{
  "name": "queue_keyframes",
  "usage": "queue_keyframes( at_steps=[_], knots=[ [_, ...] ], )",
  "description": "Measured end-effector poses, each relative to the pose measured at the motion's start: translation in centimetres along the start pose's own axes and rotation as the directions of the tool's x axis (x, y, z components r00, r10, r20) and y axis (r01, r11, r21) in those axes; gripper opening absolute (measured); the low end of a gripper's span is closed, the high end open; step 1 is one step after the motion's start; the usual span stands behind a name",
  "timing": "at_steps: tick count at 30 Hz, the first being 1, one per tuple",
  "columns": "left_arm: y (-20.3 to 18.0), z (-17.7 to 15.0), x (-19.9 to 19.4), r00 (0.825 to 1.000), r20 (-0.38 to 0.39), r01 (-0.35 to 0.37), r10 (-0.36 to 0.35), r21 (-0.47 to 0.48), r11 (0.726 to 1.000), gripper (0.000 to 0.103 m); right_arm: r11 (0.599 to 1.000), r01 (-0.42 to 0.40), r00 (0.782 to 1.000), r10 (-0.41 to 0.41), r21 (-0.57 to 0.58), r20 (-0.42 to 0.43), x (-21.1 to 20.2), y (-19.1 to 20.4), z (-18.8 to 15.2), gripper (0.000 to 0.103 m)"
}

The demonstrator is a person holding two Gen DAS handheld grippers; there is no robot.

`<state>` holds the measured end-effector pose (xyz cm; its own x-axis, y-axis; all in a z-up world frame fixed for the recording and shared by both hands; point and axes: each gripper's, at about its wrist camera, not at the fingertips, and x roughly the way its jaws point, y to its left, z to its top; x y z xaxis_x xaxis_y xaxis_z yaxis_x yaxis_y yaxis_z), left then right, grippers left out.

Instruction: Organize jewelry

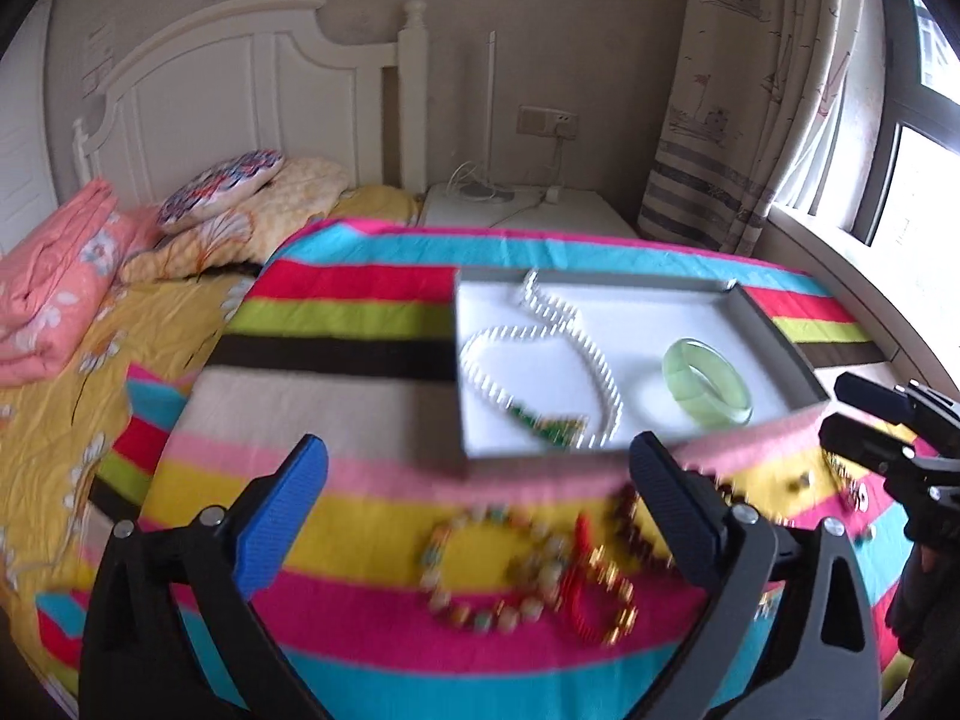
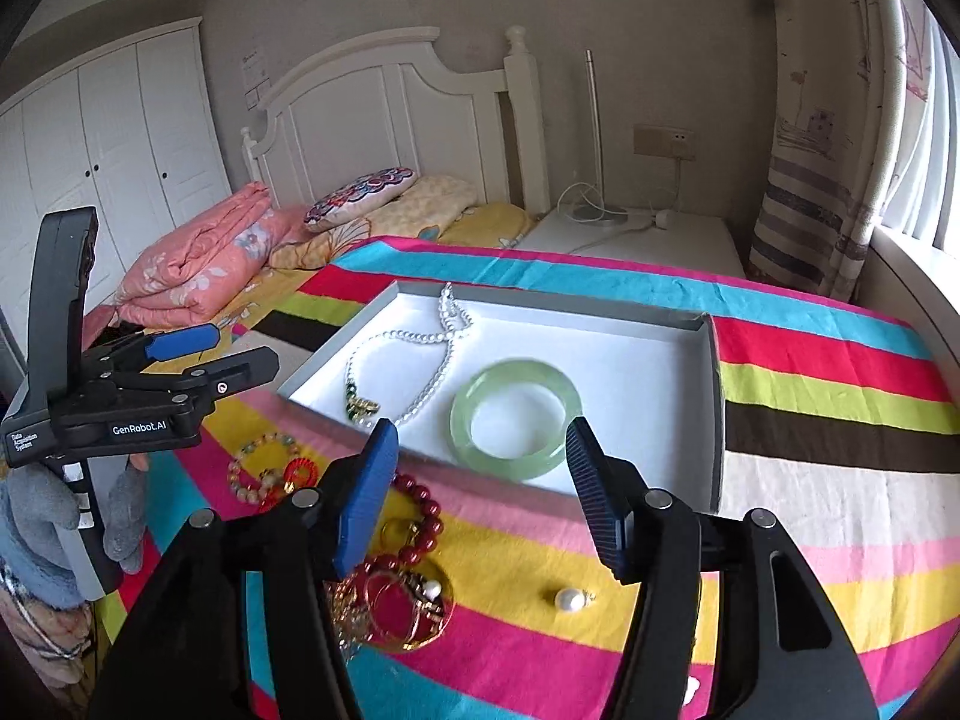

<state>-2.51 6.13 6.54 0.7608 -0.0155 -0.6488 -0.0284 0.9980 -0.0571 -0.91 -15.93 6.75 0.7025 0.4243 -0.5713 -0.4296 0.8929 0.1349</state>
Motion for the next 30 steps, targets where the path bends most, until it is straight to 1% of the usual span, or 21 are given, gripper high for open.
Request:
queue_keyframes(
  at_steps=[3,7,9,11,13,16,19,23,27,30],
  knots=[
    [1.8,-3.0,-1.0,0.998,-0.05,0.035,-0.037,-0.05,0.998,0.1,0.999,-0.008,1.0,0.007,-0.032,-0.013,-0.7,1.2,-1.5,0.057],
    [3.2,-6.1,-1.2,0.994,-0.093,0.043,-0.049,-0.064,0.997,0.1,0.999,-0.046,0.999,0.046,0.008,-0.023,-1.4,1.7,-3.4,0.057],
    [3.7,-6.6,-1.2,0.992,-0.103,0.069,-0.078,-0.085,0.994,0.1,0.999,-0.047,0.998,0.047,0.002,-0.044,-1.3,2.4,-4.0,0.057],
    [4.2,-6.8,-1.6,0.992,-0.078,0.092,-0.1,-0.102,0.991,0.1,0.998,-0.041,0.997,0.038,-0.038,-0.064,-1.2,3.3,-4.3,0.057],
    [4.0,-6.9,-1.3,0.991,-0.088,0.091,-0.099,-0.095,0.991,0.1,0.995,-0.04,0.997,0.034,-0.088,-0.069,-1.2,4.5,-4.2,0.057],
    [3.2,-6.6,-0.9,0.987,-0.105,0.116,-0.124,-0.077,0.99,0.1,0.983,-0.07,0.995,0.057,-0.17,-0.083,-0.9,6.6,-3.7,0.056],
    [3.1,-6.6,-0.8,0.984,-0.108,0.13,-0.139,-0.085,0.988,0.1,0.958,-0.069,0.993,0.04,-0.279,-0.11,-0.1,8.7,-3.4,0.056],
    [2.9,-6.6,-0.8,0.978,-0.111,0.166,-0.174,-0.082,0.983,0.1,0.897,-0.053,0.985,-0.024,-0.439,-0.169,1.9,10.7,-3.5,0.048],
    [2.7,-6.7,-0.8,0.975,-0.115,0.182,-0.19,-0.075,0.98,0.1,0.85,-0.105,0.968,-0.03,-0.516,-0.248,3.6,11.1,-3.1,0.045],
    [2.7,-6.7,-0.6,0.972,-0.123,0.192,-0.2,-0.078,0.978,0.1,0.823,-0.16,0.949,-0.024,-0.545,-0.316,4.8,11.1,-2.8,0.044]
  ],
)
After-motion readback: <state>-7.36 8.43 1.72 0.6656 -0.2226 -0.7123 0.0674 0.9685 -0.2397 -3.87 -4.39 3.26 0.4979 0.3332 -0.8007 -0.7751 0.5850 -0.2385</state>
